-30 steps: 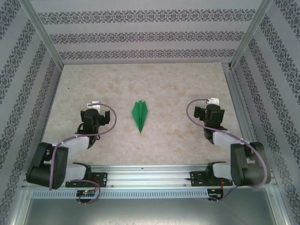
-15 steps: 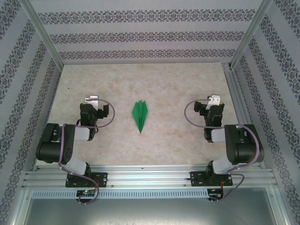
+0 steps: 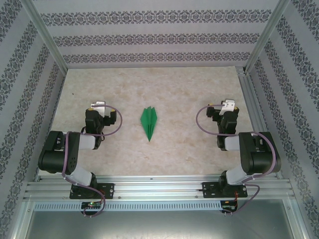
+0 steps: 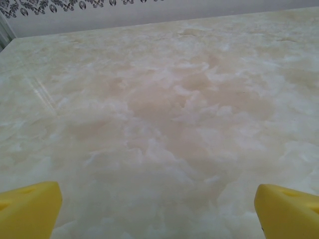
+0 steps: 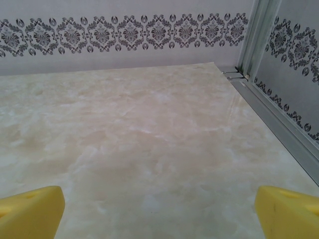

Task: Fold a paper plane with a square sheet of paper (pick it up from the middle)
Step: Reset both arms

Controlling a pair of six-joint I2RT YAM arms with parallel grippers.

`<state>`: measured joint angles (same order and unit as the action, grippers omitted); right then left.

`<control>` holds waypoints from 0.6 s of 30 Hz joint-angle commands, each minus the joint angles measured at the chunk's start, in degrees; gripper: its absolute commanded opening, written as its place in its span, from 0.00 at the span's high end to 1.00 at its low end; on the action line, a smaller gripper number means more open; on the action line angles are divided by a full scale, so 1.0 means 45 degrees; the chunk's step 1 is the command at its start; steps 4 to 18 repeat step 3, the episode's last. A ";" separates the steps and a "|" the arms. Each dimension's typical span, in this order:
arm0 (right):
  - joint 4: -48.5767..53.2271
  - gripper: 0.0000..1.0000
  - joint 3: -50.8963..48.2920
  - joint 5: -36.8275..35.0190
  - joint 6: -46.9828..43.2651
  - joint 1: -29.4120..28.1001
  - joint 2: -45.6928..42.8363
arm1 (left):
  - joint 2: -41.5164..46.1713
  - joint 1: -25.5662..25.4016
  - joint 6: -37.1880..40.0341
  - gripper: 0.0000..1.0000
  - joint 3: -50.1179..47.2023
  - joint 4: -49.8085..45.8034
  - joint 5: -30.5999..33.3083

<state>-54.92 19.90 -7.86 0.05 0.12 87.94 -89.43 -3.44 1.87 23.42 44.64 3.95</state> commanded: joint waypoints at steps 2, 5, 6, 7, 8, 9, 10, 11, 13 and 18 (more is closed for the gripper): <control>-0.0565 0.02 0.0104 -0.0114 0.0130 -0.0027 0.0017 | -0.0002 -0.0075 -0.0064 0.00 0.0101 0.0605 -0.0214; -0.0554 0.02 0.0109 -0.0106 0.0129 -0.0027 0.0013 | -0.0007 -0.0075 -0.0069 0.00 0.0105 0.0595 -0.0213; -0.0554 0.02 0.0109 -0.0106 0.0129 -0.0027 0.0013 | -0.0007 -0.0075 -0.0069 0.00 0.0105 0.0595 -0.0213; -0.0554 0.02 0.0109 -0.0106 0.0129 -0.0027 0.0013 | -0.0007 -0.0075 -0.0069 0.00 0.0105 0.0595 -0.0213; -0.0554 0.02 0.0109 -0.0106 0.0129 -0.0027 0.0013 | -0.0007 -0.0075 -0.0069 0.00 0.0105 0.0595 -0.0213; -0.0554 0.02 0.0109 -0.0106 0.0129 -0.0027 0.0013 | -0.0007 -0.0075 -0.0069 0.00 0.0105 0.0595 -0.0213; -0.0554 0.02 0.0109 -0.0106 0.0129 -0.0027 0.0013 | -0.0007 -0.0075 -0.0069 0.00 0.0105 0.0595 -0.0213; -0.0554 0.02 0.0109 -0.0106 0.0129 -0.0027 0.0013 | -0.0007 -0.0075 -0.0069 0.00 0.0105 0.0595 -0.0213; -0.0554 0.02 0.0109 -0.0106 0.0129 -0.0027 0.0013 | -0.0007 -0.0075 -0.0069 0.00 0.0105 0.0595 -0.0213; -0.0554 0.02 0.0109 -0.0106 0.0129 -0.0027 0.0013 | -0.0007 -0.0075 -0.0069 0.00 0.0105 0.0595 -0.0213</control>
